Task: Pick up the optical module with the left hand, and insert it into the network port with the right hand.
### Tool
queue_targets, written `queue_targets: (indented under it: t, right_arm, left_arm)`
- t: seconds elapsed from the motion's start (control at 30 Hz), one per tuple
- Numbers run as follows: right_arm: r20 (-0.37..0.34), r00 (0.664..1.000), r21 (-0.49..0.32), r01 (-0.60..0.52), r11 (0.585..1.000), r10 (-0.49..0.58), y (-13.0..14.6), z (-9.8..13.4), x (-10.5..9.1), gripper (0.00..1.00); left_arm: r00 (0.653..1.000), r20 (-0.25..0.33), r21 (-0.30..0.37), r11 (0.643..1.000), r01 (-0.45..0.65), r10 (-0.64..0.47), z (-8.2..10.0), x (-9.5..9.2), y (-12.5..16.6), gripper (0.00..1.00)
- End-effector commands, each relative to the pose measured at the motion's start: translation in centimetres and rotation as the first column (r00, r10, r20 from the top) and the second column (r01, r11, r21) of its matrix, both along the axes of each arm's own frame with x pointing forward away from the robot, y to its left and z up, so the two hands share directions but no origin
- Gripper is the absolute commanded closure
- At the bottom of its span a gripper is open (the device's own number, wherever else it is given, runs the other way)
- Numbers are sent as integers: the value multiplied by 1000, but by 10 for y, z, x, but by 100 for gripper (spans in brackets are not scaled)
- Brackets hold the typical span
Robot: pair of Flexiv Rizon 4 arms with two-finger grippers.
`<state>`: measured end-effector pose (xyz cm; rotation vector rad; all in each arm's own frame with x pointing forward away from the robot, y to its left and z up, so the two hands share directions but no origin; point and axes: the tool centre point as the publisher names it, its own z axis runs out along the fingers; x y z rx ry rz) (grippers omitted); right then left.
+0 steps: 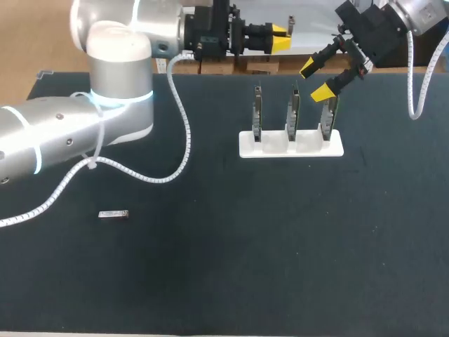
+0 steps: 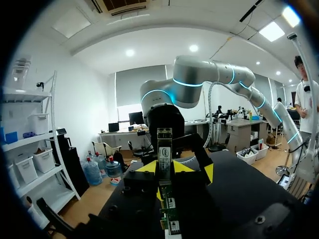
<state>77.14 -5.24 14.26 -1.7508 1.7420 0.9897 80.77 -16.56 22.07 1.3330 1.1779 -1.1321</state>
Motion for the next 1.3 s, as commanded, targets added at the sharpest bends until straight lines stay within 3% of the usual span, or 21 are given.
queue_targets:
  t: [0.03,0.33,1.3]
  right_arm:
    - [4,1000,0,4,1000,-4,0,0,-2,0]
    - [4,1000,0,4,1000,-4,0,0,-2,0]
    - [4,1000,0,4,1000,-4,0,0,-2,0]
  left_arm:
    - [1000,-2,-14,1000,-28,28,-6,-9,-6,100]
    - [997,-32,-30,997,-70,69,-15,-15,-13,100]
    - [996,-93,-8,1000,-16,15,-45,-27,-21,100]
